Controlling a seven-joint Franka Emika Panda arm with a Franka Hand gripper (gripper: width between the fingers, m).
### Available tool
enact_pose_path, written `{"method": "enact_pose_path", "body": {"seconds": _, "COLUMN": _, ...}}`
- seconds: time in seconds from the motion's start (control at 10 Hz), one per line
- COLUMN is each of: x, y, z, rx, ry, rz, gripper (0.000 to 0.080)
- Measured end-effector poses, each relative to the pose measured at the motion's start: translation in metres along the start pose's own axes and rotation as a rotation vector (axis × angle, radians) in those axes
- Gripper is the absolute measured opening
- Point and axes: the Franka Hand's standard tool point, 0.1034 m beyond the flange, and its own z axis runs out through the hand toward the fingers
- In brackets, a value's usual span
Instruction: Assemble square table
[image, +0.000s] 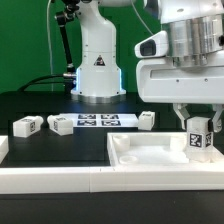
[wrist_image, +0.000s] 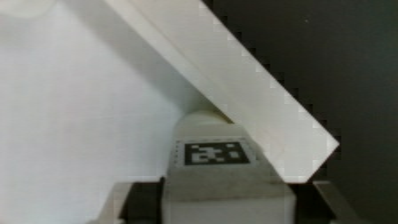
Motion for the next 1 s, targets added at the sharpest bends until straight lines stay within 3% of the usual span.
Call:
{"method": "enact_pose_path", "body": {"seconds": 0.2, "x": -0.0015, "y": 0.0016, "z": -0.0005, "rx": -0.018, "ry": -0.029, "rz": 0.138, "gripper": 0.0294}}
{"method": "enact_pose_path", "body": {"seconds": 0.5, "x": -0.0022, "y": 0.0003, "z": -0.0007, "rx": -0.013, "ry": -0.034, "rz": 0.309, "gripper": 0.0294}}
{"method": "enact_pose_path", "body": {"seconds": 0.8, "x": -0.0033, "y": 0.0011, "z": 0.0000, "rx": -0.019, "ry": -0.037, "rz": 0.294, "gripper": 0.0294}}
{"method": "enact_pose_path", "body": {"seconds": 0.9, "x": -0.0060, "y": 0.0015, "z": -0.0002, "rx": -0.031, "ry": -0.049, "rz": 0.267, "gripper": 0.0494}}
{"method": "enact_pose_path", "body": {"seconds": 1.0, "x": -0.0062, "y": 0.0010, "z": -0.0007, "rx": -0.032, "ry": -0.052, "rz": 0.227, "gripper": 0.0599}}
